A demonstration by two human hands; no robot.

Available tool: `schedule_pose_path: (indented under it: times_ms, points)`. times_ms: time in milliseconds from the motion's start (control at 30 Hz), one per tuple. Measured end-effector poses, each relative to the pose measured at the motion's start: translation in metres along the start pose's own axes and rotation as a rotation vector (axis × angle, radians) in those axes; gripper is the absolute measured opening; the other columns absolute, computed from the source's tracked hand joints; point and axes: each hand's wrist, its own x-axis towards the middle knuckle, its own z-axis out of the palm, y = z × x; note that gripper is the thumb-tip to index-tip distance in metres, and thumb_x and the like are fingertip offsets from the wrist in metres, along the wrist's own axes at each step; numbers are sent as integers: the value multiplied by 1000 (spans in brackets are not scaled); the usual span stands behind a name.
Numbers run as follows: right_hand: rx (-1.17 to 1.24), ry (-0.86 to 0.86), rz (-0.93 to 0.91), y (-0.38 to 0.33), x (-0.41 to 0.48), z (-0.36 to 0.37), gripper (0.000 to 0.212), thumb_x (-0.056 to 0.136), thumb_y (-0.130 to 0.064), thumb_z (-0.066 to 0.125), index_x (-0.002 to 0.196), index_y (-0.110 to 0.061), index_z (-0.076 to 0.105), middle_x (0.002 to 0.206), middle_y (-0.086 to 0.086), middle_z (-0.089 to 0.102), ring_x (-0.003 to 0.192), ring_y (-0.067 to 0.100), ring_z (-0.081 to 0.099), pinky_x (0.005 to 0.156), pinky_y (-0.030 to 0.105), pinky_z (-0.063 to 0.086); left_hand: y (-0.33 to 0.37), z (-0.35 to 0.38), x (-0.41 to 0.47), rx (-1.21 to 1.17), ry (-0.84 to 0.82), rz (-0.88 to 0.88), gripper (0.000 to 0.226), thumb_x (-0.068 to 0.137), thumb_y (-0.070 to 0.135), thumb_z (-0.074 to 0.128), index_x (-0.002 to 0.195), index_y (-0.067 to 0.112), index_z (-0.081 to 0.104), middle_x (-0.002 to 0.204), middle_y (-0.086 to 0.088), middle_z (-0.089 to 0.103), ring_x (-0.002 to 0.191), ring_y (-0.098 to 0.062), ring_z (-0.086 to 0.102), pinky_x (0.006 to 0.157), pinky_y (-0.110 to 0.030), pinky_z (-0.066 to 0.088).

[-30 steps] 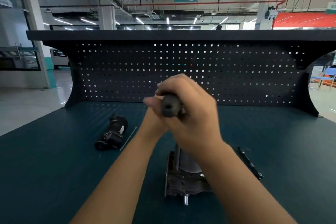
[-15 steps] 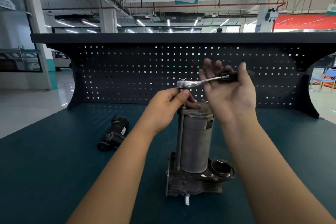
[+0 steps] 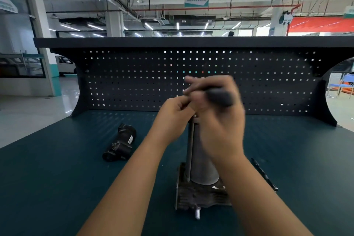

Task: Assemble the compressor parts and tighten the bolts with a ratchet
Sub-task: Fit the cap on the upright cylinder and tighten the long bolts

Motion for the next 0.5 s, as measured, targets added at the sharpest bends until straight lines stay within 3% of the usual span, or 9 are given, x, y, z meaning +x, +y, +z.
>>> schedule_pose_path:
  times_ms: [133,200,267,367,500]
  points:
    - [717,448,493,12,18,-24,28,99,-36,38,91,-11,47,72,11,66,99,33,66,85,37,52,1,1,3,-25,-41,3,26,93,31,49,75,18,64,72,7,73,78,-4,68,83,-21,48]
    - [974,551,702,21,25,-34,36,99,-40,36,86,-9,47,71,11,67,95,33,68,82,40,52,-1,0,3,-36,-52,17,29,86,42,49,77,19,64,74,7,73,83,-5,68,87,-23,47]
    - [1089,588,785,26,28,-38,38,99,-40,37,81,-8,47,70,9,66,88,29,69,82,41,52,0,0,3,-49,-68,12,33,82,46,47,79,18,64,75,7,73,84,-4,67,86,-21,47]
    - [912,506,660,26,23,-32,33,94,-40,43,82,-10,48,68,5,63,81,24,69,79,39,53,-2,-1,3,-36,-56,-6,28,88,38,48,81,17,65,74,8,73,83,-2,66,82,-16,47]
    - [276,291,185,10,6,-14,12,89,-27,59,84,-18,52,73,2,65,76,22,66,71,28,53,2,1,1,-62,-19,-13,21,95,18,49,80,15,64,62,11,69,64,5,62,63,-7,44]
